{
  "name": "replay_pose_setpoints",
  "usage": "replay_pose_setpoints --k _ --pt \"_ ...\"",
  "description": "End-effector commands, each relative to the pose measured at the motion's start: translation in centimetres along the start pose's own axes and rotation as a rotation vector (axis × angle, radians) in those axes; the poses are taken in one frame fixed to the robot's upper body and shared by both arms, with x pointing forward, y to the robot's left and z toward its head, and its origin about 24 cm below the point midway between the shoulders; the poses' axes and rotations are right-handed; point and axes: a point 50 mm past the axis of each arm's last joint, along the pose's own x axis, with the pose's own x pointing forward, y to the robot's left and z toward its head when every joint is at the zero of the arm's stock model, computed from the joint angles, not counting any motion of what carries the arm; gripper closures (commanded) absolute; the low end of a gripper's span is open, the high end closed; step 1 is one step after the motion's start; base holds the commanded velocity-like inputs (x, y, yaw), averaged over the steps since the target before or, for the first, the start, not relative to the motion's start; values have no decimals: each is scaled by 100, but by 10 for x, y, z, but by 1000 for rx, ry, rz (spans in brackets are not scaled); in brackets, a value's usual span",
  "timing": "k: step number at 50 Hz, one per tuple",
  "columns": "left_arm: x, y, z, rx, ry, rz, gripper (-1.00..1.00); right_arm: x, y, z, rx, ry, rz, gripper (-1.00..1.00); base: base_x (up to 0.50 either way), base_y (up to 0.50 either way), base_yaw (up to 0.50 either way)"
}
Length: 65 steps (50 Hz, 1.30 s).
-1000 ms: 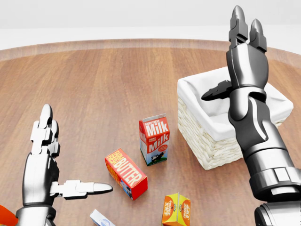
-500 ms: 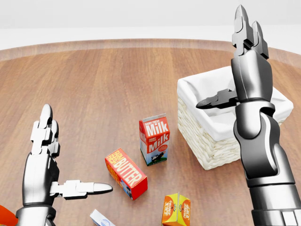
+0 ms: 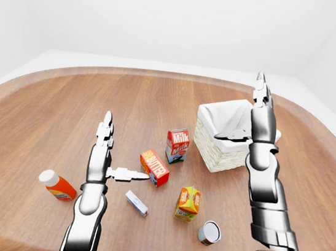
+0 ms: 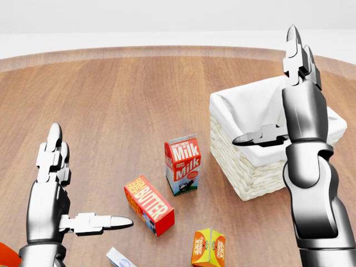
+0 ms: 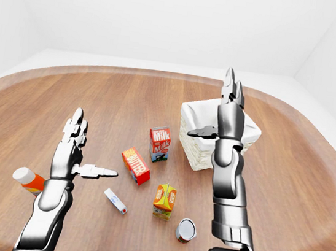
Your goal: Pick up the alphabet soup and the tomato sauce, and put them in the basket.
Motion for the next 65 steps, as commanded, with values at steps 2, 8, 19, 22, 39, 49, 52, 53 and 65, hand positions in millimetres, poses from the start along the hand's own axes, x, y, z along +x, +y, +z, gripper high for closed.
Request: replay_pose_setpoints --k 2,8,19,22,39,49,52,53,65 --pt "0 -1 0 0 2 -6 -100 -18 1 -10 33 30 15 -100 0 0 0" --pt "0 -1 0 -1 2 -6 -100 -23 5 -15 33 41 25 -100 0 0 0" --pt "-1 0 0 1 -1 1 -100 -36 6 -13 61 46 52 -100 0 0 0" --pt "-1 -1 3 0 -11 1 -100 -37 4 -12 63 48 53 -100 0 0 0" --pt "-1 -1 2 2 -8 1 -100 -52 -6 -7 77 43 51 -100 0 0 0" --pt "-1 -1 3 3 -10 0 -100 -65 -10 -3 88 33 57 -100 0 0 0" --pt "-1 -1 2 3 -9 0 -100 -68 -11 -2 89 30 61 -100 0 0 0" --pt "-1 -1 2 3 -9 0 -100 -68 -12 -1 91 30 61 -100 0 0 0" --pt "-1 -1 0 4 1 0 -100 -82 -5 -4 105 35 80 -100 0 0 0"
